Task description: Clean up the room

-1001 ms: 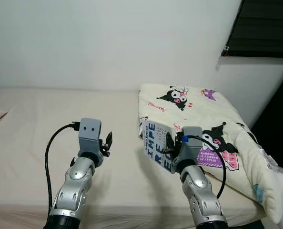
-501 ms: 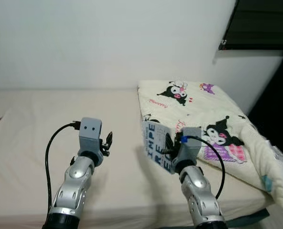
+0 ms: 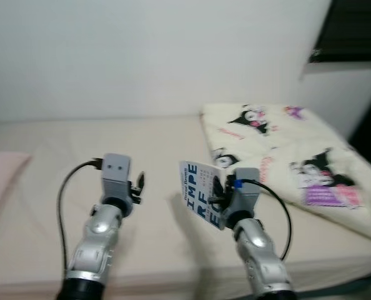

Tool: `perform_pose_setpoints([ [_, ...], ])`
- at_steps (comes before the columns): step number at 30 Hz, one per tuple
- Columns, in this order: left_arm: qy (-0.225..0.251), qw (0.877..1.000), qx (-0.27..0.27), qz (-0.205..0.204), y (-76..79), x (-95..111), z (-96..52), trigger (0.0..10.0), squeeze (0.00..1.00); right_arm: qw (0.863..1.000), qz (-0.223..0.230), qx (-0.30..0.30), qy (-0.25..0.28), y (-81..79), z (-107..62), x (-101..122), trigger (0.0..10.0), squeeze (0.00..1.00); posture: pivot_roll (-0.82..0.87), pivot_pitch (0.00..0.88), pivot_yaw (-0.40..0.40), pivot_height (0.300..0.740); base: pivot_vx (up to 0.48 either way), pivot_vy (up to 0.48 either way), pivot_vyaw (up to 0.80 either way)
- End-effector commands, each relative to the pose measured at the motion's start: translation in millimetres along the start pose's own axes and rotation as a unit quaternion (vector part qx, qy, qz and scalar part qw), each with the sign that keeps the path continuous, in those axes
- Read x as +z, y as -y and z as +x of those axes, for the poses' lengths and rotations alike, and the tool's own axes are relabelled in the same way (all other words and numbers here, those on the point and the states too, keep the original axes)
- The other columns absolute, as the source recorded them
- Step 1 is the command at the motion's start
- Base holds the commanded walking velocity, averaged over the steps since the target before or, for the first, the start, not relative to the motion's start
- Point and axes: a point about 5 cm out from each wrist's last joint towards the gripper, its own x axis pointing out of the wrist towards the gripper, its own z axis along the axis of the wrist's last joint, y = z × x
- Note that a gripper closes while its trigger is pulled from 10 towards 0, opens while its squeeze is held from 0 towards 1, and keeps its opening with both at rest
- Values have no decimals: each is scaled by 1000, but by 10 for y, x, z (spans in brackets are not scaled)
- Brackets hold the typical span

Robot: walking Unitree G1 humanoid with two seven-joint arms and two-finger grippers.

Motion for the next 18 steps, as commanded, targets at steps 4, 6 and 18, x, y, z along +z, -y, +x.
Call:
perform_pose_setpoints([
  [4, -4, 1000, 3, 2, -23, -21, -8, 10000, 0, 1000, 6, 1, 20, -9, 18, 82, 10000, 0, -15, 0, -45, 740, 0, 386, 0],
  [6, -4, 1000, 2, 2, -21, -21, -6, 10000, 0, 1000, 7, 0, 20, -10, 16, 81, 10000, 0, -15, 0, -44, 740, 0, 388, 0],
  [18, -4, 1000, 0, 4, -24, -19, -6, 10000, 0, 1000, 10, -1, 19, -18, 13, 75, 10000, 0, -11, 0, -42, 740, 0, 387, 0],
])
